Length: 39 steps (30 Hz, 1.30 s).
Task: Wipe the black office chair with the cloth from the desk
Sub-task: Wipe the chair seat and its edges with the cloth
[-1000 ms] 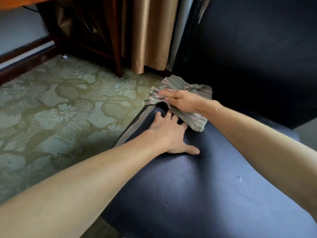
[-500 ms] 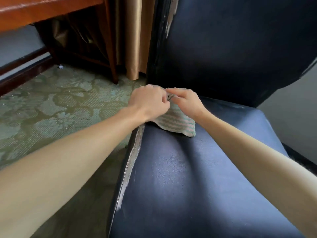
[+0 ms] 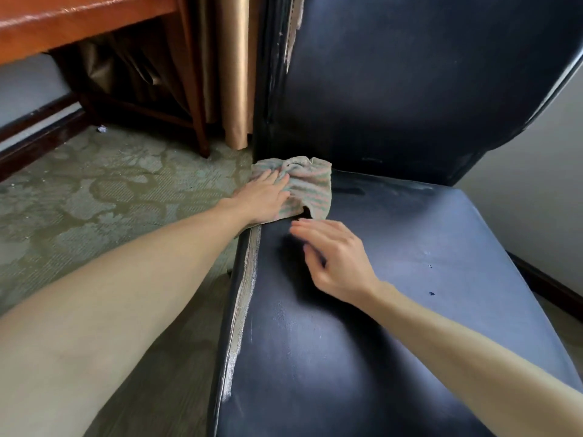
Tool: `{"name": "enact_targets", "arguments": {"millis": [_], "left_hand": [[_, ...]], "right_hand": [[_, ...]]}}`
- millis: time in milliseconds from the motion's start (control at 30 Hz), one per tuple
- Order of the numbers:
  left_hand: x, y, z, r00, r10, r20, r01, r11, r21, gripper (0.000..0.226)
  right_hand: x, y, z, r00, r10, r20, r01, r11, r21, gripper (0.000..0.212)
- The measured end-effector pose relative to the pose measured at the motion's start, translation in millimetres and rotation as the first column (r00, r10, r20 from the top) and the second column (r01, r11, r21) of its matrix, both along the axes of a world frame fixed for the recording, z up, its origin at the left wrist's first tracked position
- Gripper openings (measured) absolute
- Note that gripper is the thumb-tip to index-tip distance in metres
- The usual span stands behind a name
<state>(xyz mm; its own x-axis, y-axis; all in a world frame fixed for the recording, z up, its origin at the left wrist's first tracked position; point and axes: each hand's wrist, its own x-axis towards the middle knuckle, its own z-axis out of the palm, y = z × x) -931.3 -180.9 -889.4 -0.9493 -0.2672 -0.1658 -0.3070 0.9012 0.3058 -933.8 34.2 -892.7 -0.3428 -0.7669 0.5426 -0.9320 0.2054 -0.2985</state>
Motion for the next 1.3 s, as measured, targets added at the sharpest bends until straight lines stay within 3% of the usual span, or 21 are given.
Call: {"name": "enact_targets", "arguments": {"millis": [67, 133, 233, 333, 767, 1133, 1300], "left_hand": [[5, -2, -1, 1.0, 0.001, -0.006, -0.002, 1.0, -0.007, 0.053], [15, -4, 0, 1.0, -0.006, -0.001, 0.006, 1.0, -0.015, 0.052], [34, 5, -1, 1.0, 0.015, -0.014, -0.015, 1.0, -0.027, 0.053], [49, 18, -5, 1.0, 0.009, -0.014, -0.01, 1.0, -0.025, 0.056], [21, 10, 0, 0.998, 0.063, -0.031, -0.064, 0.998, -0.009, 0.054], [98, 43, -3, 0.986, 0.134, -0.094, -0.128, 0.989, 0.072, 0.052], [85, 40, -10, 0.991, 0.111, -0.071, -0.107, 0.992, 0.07, 0.055]], "right_hand": [[1, 3, -7, 0.999, -0.01, 0.037, 0.006, 0.995, 0.102, 0.037], [-2, -2, -8, 0.986, -0.131, 0.099, 0.107, 0.97, 0.22, 0.044], [-5, -14, -14, 0.958, -0.286, 0.026, 0.247, 0.868, 0.431, 0.063], [-5, -19, -19, 0.931, -0.364, 0.032, 0.293, 0.797, 0.527, 0.07], [14, -3, -24, 0.886, -0.463, 0.031, 0.366, 0.739, 0.566, 0.075], [20, 0, -21, 0.882, -0.471, 0.028, 0.383, 0.75, 0.539, 0.074], [19, -7, -22, 0.877, -0.48, 0.03, 0.391, 0.747, 0.538, 0.075]]}}
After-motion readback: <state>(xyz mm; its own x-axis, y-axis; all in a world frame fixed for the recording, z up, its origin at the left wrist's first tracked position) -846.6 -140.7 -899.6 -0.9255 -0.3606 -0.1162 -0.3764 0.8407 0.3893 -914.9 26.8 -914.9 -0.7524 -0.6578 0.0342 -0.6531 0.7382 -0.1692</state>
